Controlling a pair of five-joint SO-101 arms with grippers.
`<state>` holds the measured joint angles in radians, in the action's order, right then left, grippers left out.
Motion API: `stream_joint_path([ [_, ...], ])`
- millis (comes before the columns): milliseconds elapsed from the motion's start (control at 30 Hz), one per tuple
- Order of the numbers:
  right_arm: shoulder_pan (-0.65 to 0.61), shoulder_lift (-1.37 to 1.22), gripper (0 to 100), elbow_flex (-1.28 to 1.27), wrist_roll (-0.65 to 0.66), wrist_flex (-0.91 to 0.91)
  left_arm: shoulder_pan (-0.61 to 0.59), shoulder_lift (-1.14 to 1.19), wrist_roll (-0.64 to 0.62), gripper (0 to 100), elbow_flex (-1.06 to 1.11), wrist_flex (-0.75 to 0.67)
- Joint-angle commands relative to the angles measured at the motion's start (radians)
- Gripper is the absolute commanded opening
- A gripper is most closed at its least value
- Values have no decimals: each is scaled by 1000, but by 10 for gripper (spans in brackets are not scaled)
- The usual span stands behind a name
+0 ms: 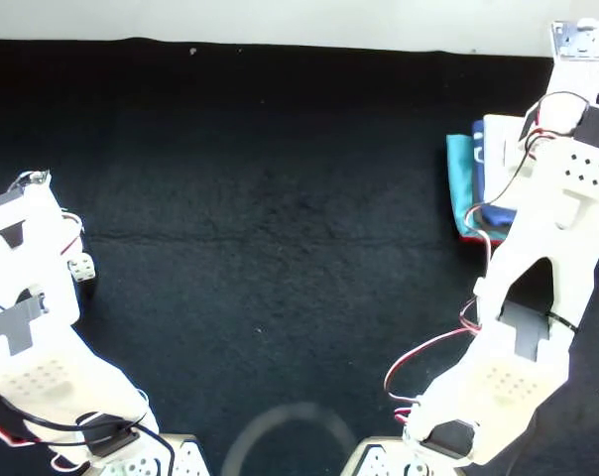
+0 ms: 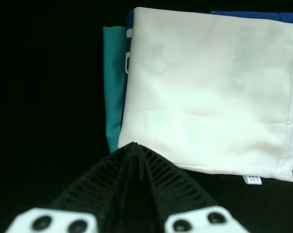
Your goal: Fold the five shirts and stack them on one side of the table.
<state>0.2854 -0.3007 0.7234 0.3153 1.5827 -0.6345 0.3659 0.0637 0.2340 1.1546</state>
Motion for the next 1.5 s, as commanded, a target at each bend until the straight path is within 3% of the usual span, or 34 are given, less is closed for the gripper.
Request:
stream_joint_path([
  [0, -5, -18, 8, -25, -5, -65, 13, 10, 0, 10, 4, -20],
  [333, -2, -151, 8, -51, -11, -42, 13, 10, 0, 10, 4, -20],
  [500, -2, -76, 8, 97, -12, 77, 5, -13, 5, 10, 4, -12],
  [700, -38, 154, 8, 188, -104, 183, -12, -323, 6, 10, 5, 109],
  [833, -120, 387, 8, -39, -126, 183, -7, -618, 26, 10, 70, 143],
  [1033, -269, 722, 8, -512, -189, 150, 108, -963, 187, 13, 364, 146],
  [1167, -291, 891, 8, -816, -193, 51, 191, -1122, 193, 13, 565, 144],
  [1467, -268, 1176, 7, -1501, -195, -226, 205, -1480, 198, 12, 872, 141],
])
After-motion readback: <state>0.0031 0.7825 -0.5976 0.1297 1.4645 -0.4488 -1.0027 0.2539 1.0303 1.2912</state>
